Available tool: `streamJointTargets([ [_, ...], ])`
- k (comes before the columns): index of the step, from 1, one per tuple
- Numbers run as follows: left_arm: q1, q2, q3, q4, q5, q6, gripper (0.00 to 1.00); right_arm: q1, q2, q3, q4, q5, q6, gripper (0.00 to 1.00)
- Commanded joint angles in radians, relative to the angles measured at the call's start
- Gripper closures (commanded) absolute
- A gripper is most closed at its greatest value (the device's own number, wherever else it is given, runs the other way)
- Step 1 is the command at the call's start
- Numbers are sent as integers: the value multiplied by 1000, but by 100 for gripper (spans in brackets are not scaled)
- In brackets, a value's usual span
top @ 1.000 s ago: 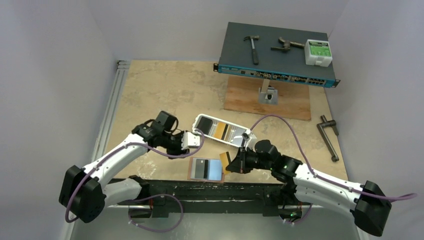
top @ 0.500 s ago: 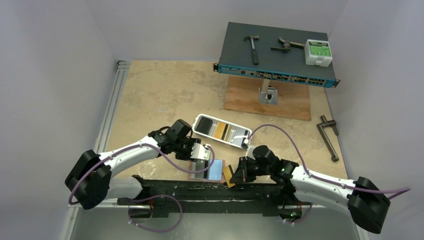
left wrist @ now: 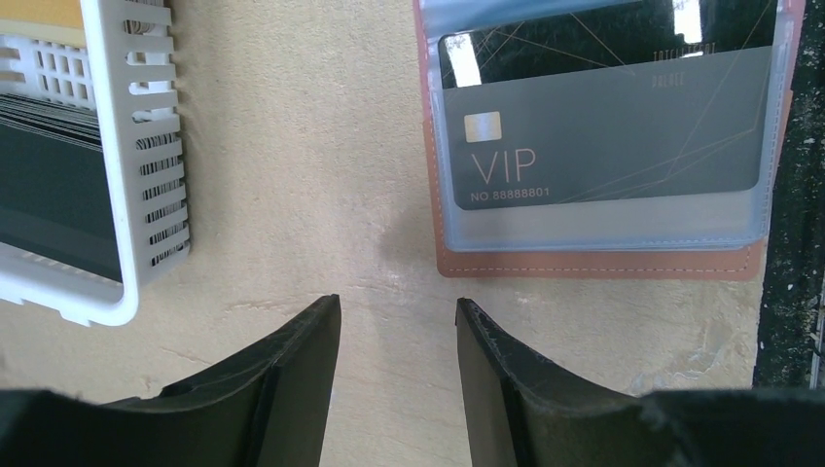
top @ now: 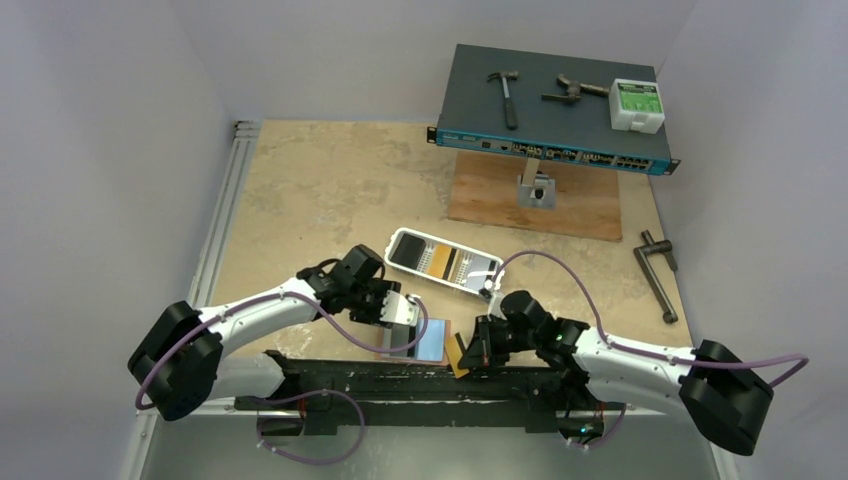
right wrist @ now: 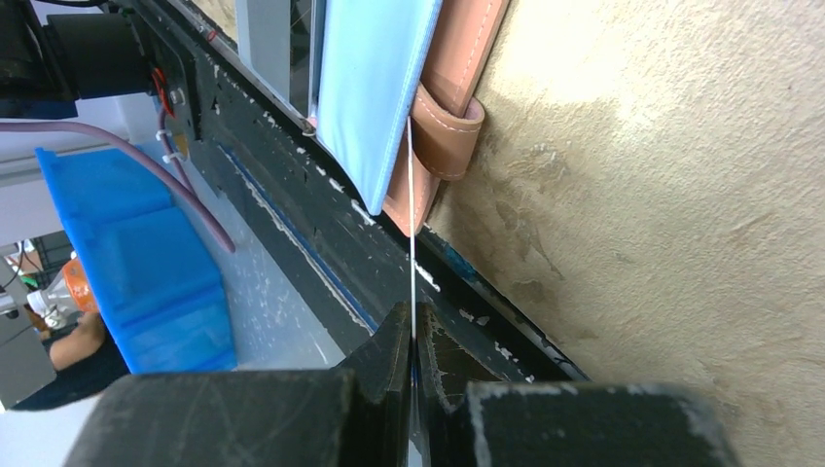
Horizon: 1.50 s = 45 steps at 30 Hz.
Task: Put the credit cards into the card holder
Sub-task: Insert the credit card into the card holder.
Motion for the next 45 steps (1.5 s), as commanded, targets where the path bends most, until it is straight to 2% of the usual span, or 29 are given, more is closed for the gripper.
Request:
streamJointTargets([
  [1,-15,-22,-9,35,-10,-6,53,-5,4,14,46,-26,-4,100],
  [12,-28,-31,-24,45,-36,-15,54,-5,5,25,61,-54,-11,100],
  [23,-34,-39,-25,40,-42,-24,54,-57,-67,97,-166,-9,-101,100],
  [37,-41,-41,-35,50,-57,-26,55,-71,30,71,-12,-95,-104,100],
  [45,-42,-41,-35,54,-61,-26,55,-71,26,59,0,-103,-97,100],
])
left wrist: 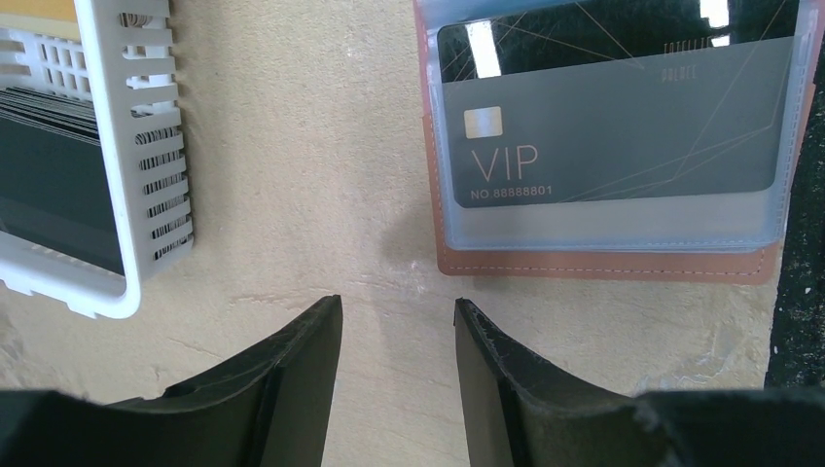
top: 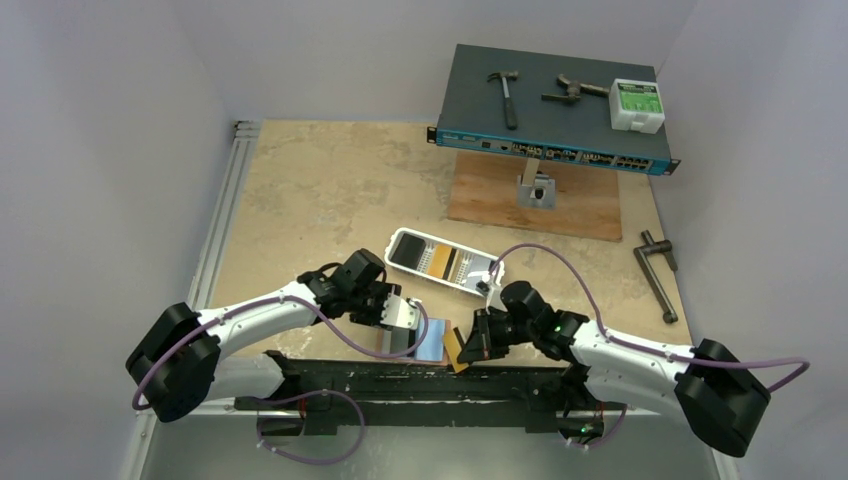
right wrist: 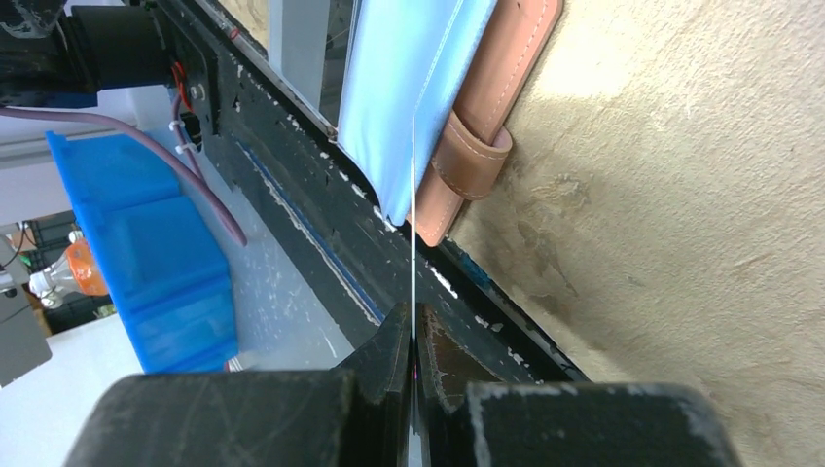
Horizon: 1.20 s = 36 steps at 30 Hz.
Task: Put the credit cards into the card holder
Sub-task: Insert the credit card into the card holder.
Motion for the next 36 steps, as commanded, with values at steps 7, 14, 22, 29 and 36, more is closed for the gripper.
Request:
streamJointTargets([
  [7,-9,-28,-12,24,-9,-17,55,-6,2,-5,52,-28,-7,100],
  [14,-8,-34,-14,22,-13,-19,55,-6,20,-8,62,-32,-10,100],
  [22,-9,-42,-14,18,-18,-20,55,-6,71,1,90,-46,-20,100],
  [29,-9,-45,-11,12,-19,-20,55,-6,115,30,111,-66,-33,100],
  [36,-10,-48,-11,12,-19,-22,55,-6,145,99,124,-73,-44,100],
])
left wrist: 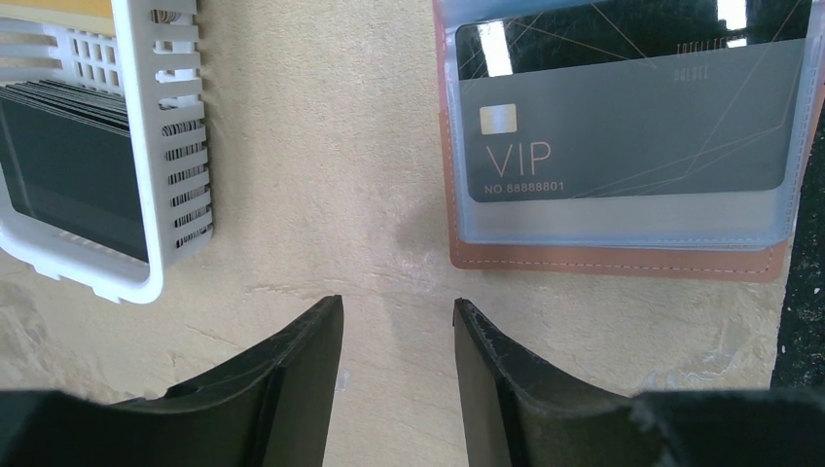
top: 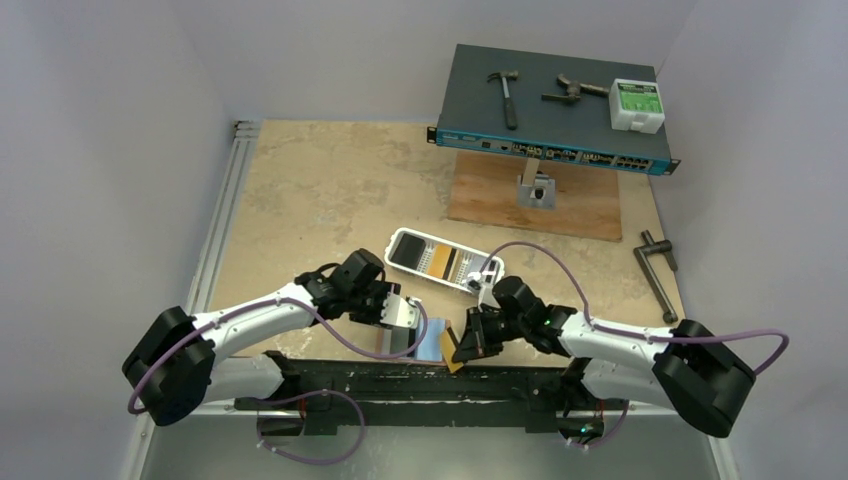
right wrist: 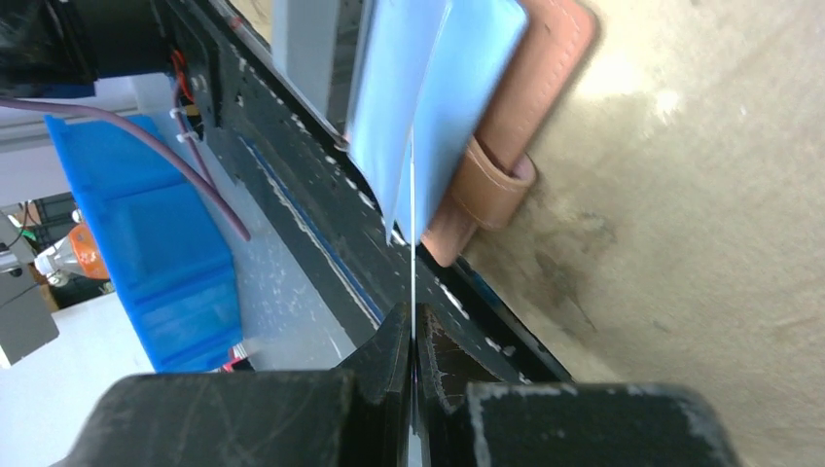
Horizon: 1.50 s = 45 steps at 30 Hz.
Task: Put the credit cards into the card holder
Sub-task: Insert the credit card into the card holder.
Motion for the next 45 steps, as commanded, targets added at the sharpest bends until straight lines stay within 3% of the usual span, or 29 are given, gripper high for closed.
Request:
streamJointTargets([
  [1,-6,-25,-11,11,0,-14,55,-2,19,86,51,-26,-24,100],
  [11,-6,-57,-20,-23,-22,4,55,2,166,132,169,-66,-7,100],
  [26,-5,-135,50,-237,-53,75,57,31,342,234,267,-95,-1,100],
  [30,-8,-210,43,-260,-4,157,57,31,349,232,254,-79,-15,100],
  [37,-9,-551,-226,-199,280,612,49,31,416,248,295,-78,-23,100],
  [40,-10,-546,-284,-146,295,722,49,31,461,265,320,-93,-26,100],
  [45,-9,-441,-280,-29,323,725,48,31,515,298,332,-112,-39,100],
])
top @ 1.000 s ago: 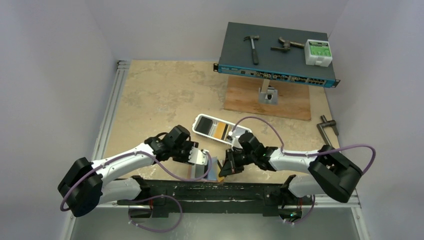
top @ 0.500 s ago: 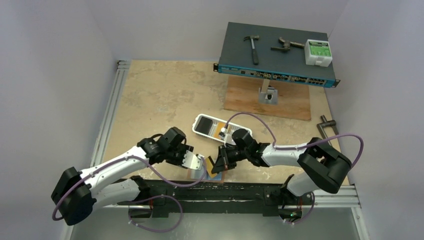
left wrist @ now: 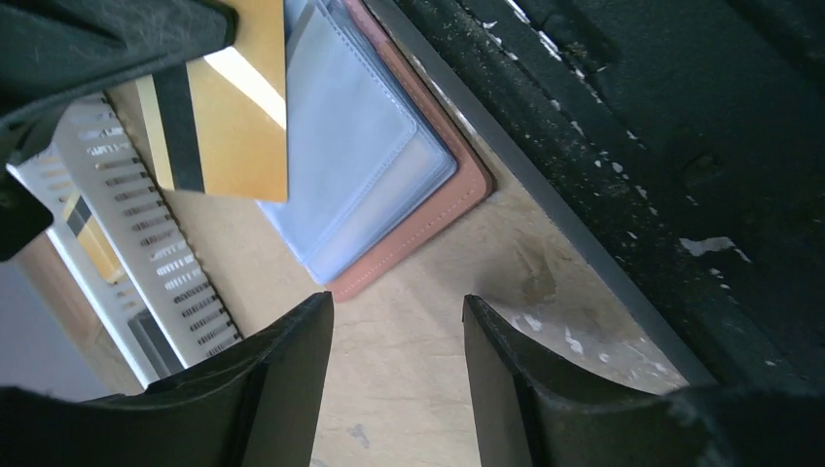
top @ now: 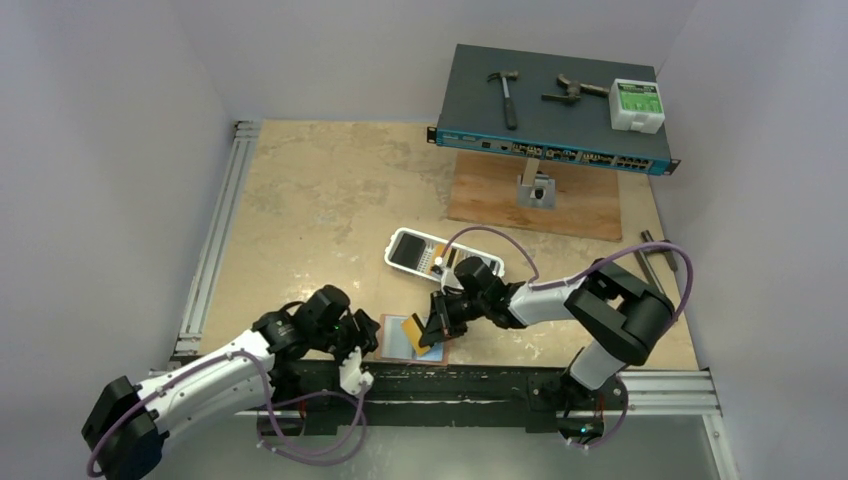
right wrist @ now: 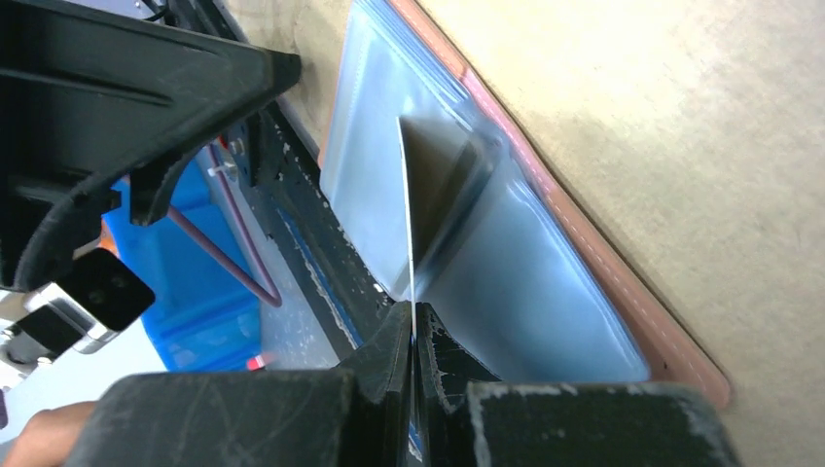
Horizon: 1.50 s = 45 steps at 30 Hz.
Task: Put the credit cards into the card holder
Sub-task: Insert the credit card into the card holder.
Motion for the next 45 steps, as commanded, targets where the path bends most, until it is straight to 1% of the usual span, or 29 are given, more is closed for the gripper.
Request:
streamJointTargets([
  [1,-4,76,14,144,96,119,48,6,27,59,60,-33,-31,100],
  [4,-4,125,8,212,100,132,48,5,46,78,67,-41,-31,100],
  [8,-13,159,23,221,121,141,48,6,65,98,82,-48,-27,100],
  [10,-18,165,16,191,130,192,48,5,71,101,92,-53,-25,100],
  [12,-19,165,-2,156,136,273,48,5,64,96,98,-69,-20,100],
  [15,-19,181,-28,132,123,379,48,-2,16,63,103,-76,-9,100],
  [18,-19,218,-20,96,100,435,50,-18,-43,9,105,-86,0,100],
  [26,-20,278,8,47,57,462,57,-36,-144,-121,73,-114,4,100],
  [31,-19,288,1,47,47,479,59,-53,-194,-154,31,-118,-9,100],
  [40,-19,288,4,49,39,474,60,-56,-121,-147,71,-143,-10,100],
  [45,-21,282,5,51,47,468,60,-56,-98,-123,28,-142,-35,100],
])
